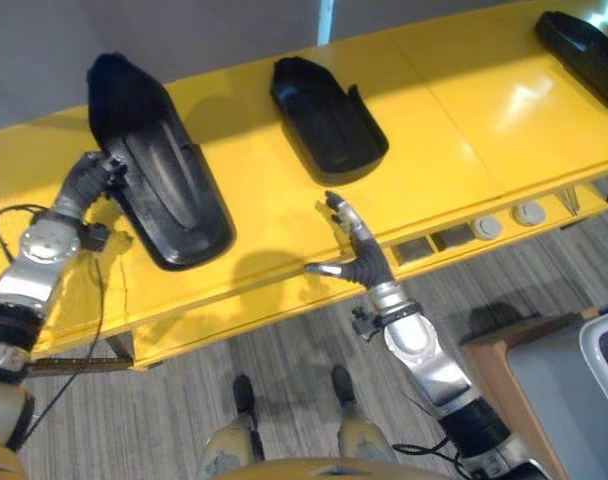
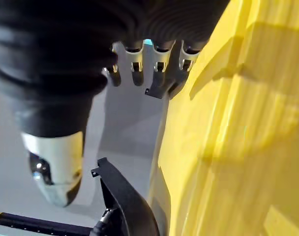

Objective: Move parts from the plastic box to the shelf.

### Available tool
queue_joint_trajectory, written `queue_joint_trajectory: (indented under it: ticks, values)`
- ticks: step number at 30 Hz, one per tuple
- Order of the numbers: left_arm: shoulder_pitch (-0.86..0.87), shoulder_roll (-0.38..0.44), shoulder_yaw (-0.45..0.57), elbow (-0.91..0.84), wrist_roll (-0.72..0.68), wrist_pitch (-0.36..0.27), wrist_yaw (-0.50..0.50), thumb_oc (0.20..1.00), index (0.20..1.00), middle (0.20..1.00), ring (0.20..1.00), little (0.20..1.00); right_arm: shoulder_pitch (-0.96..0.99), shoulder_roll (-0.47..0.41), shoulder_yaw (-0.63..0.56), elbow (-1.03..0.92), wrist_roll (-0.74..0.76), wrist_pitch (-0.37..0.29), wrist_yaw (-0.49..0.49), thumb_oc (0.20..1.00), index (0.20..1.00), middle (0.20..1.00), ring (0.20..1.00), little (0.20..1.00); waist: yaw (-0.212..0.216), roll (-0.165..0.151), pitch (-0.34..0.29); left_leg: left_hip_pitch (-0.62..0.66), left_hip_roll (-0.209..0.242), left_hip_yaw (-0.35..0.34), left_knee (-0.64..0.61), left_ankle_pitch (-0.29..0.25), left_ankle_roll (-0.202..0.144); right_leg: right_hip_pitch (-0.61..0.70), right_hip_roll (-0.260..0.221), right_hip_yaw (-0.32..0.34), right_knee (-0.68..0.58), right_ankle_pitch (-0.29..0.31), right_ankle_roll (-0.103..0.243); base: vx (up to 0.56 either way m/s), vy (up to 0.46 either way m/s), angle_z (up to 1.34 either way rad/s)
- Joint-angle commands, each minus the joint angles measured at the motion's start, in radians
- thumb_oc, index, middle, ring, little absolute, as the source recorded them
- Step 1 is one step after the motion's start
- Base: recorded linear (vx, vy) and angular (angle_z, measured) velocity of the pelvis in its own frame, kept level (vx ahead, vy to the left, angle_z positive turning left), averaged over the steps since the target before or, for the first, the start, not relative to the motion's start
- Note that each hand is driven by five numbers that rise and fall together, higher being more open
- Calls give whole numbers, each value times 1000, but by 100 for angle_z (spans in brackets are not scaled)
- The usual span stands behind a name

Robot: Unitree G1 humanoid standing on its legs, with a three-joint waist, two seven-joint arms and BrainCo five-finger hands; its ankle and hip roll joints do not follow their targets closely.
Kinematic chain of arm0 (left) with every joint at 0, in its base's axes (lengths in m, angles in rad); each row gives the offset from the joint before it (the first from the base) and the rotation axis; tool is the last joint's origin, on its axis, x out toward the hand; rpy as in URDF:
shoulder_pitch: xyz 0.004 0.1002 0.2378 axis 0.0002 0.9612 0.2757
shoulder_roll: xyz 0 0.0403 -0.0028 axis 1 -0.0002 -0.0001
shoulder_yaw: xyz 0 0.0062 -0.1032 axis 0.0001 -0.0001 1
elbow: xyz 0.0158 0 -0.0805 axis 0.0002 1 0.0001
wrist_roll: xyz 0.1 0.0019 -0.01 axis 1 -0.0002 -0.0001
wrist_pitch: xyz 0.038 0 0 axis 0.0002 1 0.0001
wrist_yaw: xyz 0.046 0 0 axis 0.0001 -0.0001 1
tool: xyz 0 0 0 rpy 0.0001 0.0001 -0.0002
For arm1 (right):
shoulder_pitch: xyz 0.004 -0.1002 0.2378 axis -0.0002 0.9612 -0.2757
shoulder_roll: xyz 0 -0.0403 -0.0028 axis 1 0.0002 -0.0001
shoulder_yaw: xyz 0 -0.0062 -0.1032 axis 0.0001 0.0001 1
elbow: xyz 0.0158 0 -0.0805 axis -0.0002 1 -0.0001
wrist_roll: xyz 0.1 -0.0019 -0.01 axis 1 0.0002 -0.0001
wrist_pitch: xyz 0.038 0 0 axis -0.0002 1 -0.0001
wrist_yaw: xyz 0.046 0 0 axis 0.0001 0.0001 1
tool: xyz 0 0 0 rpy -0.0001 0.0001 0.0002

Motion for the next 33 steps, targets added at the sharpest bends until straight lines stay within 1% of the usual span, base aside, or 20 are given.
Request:
queue_joint_trajectory:
  ticks: [1, 2, 4, 5, 6, 7, 8, 9, 10, 11, 13, 15, 20, 28, 29, 31, 32, 33]
  values:
    - [-165, 89, -11, 105, 103, -30, 6, 200, 200, 200, 200, 200, -36, -44, -58, -138, 33, -110, 35, 1000, 1000, 1000, 1000, 1000, 27, 20, 47, 96, 20, 26, 60, -148, -28, 66, 7, -60, 101, -192, 58, -22, 13, -29]
    - [-170, 89, -9, 137, 107, -28, 6, 200, 200, 200, 200, 200, -27, -51, -64, -154, 46, -118, 45, 1000, 1000, 1000, 1000, 1000, 21, 21, 53, 93, 22, 29, 62, -148, -29, 61, 8, -58, 103, -190, 60, -9, 8, -29]
    - [-139, 111, 20, 100, 88, -42, -4, 200, 200, 200, 200, 200, -8, -61, -74, -155, 54, -118, 56, 1000, 1000, 1000, 1000, 1000, 19, 22, 57, 91, 24, 34, 64, -147, -31, 53, 9, -52, 105, -188, 61, -5, 5, -20]
    - [-170, 120, -10, 137, 136, -27, -3, 200, 200, 200, 200, 200, 0, -61, -76, -151, 61, -124, 58, 1000, 1000, 1000, 1000, 1000, 14, 25, 62, 89, 24, 37, 65, -145, -31, 49, 10, -50, 107, -185, 63, -11, 4, -8]
    - [-186, 162, -25, 144, 209, -18, 1, 200, 200, 200, 200, 200, 21, -63, -92, -156, 65, -127, 57, 1000, 1000, 1000, 1000, 1000, 11, 28, 66, 88, 26, 42, 65, -145, -32, 44, 11, -49, 108, -184, 65, -10, -4, -5]
    - [-209, 177, -53, 159, 248, -12, -1, 200, 200, 200, 200, 200, 30, -62, -95, -155, 72, -130, 63, 1000, 1000, 1000, 1000, 1000, 10, 29, 67, 89, 26, 44, 66, -145, -32, 43, 11, -48, 109, -183, 66, -5, -4, -5]
    - [-211, 177, -55, 159, 248, -12, -1, 200, 200, 200, 200, 200, 30, -61, -96, -155, 72, -130, 63, 1000, 1000, 1000, 1000, 1000, 11, 29, 67, 89, 26, 44, 66, -145, -32, 43, 11, -48, 109, -183, 66, -3, -19, -4]
    - [-235, 205, -72, 194, 303, -3, 12, 200, 200, 200, 200, 200, 38, -62, -99, -156, 75, -136, 59, 1000, 1000, 1000, 1000, 1000, 8, 32, 71, 90, 28, 46, 66, -144, -32, 41, 12, -50, 111, -183, 67, 0, 0, 0]
    - [-239, 204, -76, 196, 303, -4, 12, 200, 200, 200, 200, 200, 38, -61, -101, -156, 75, -137, 59, 1000, 1000, 1000, 1000, 1000, 9, 31, 71, 90, 28, 46, 66, -144, -32, 41, 12, -50, 111, -183, 67, 0, 0, 0]
    - [-265, 210, -100, 216, 346, 6, 21, 200, 200, 200, 200, 200, 40, -62, -101, -155, 77, -139, 61, 1000, 1000, 1000, 1000, 1000, 8, 32, 72, 90, 28, 46, 67, -144, -33, 41, 12, -51, 112, -182, 68, 0, 0, 0]
    - [-315, 207, -144, 270, 434, 26, 39, 200, 200, 200, 200, 200, 36, -64, -105, -155, 75, -144, 58, 1000, 1000, 1000, 1000, 1000, 7, 33, 75, 90, 30, 48, 68, -145, -33, 40, 12, -54, 114, -186, 68, 0, 0, 0]
    - [-323, 203, -153, 278, 457, 29, 41, 200, 200, 200, 200, 200, 37, -64, -106, -155, 76, -145, 58, 1000, 1000, 1000, 1000, 1000, 9, 33, 75, 91, 30, 49, 69, -146, -33, 41, 12, -55, 116, -187, 67, 0, 0, 0]
    - [-398, 174, -225, 327, 577, 66, 55, 200, 200, 200, 200, 200, 26, -65, -107, -155, 72, -152, 50, 1000, 1000, 1000, 1000, 1000, 12, 30, 77, 94, 36, 48, 74, -148, -33, 45, 13, -61, 119, -191, 66, 0, 0, 0]
    - [-451, 162, -285, 345, 672, 89, 50, 200, 200, 200, 200, 200, 40, -76, -109, -159, 78, -157, 57, 1000, 1000, 1000, 1000, 1000, 19, 23, 74, 101, 38, 50, 79, -152, -33, 57, 13, -70, 124, -198, 68, 0, 0, 0]
    - [-468, 155, -304, 355, 706, 105, 39, 200, 200, 200, 200, 200, 42, -78, -109, -165, 76, -156, 59, 1000, 1000, 1000, 1000, 1000, 21, 22, 69, 104, 39, 48, 79, -154, -32, 61, 14, -73, 124, -201, 68, 0, 0, 0]
    - [-477, 146, -311, 365, 719, 112, 43, 200, 200, 200, 200, 200, 38, -80, -106, -162, 74, -157, 56, 1000, 1000, 1000, 1000, 1000, 22, 21, 67, 104, 40, 48, 81, -154, -32, 62, 14, -75, 125, -202, 67, 0, 0, 0]
    - [-500, 116, -315, 391, 739, 128, 67, 1000, 1000, 1000, 1000, 1000, 29, -78, -107, -157, 70, -159, 45, 1000, 1000, 1000, 1000, 1000, 23, 21, 64, 104, 40, 44, 82, -155, -32, 65, 14, -77, 126, -204, 67, 0, 0, 0]
    - [-506, 108, -316, 391, 756, 135, 70, 1000, 1000, 1000, 1000, 1000, 26, -81, -110, -158, 67, -158, 42, 1000, 1000, 1000, 1000, 1000, 24, 20, 62, 105, 40, 44, 82, -156, -32, 68, 13, -78, 126, -205, 68, -18, -8, 4]
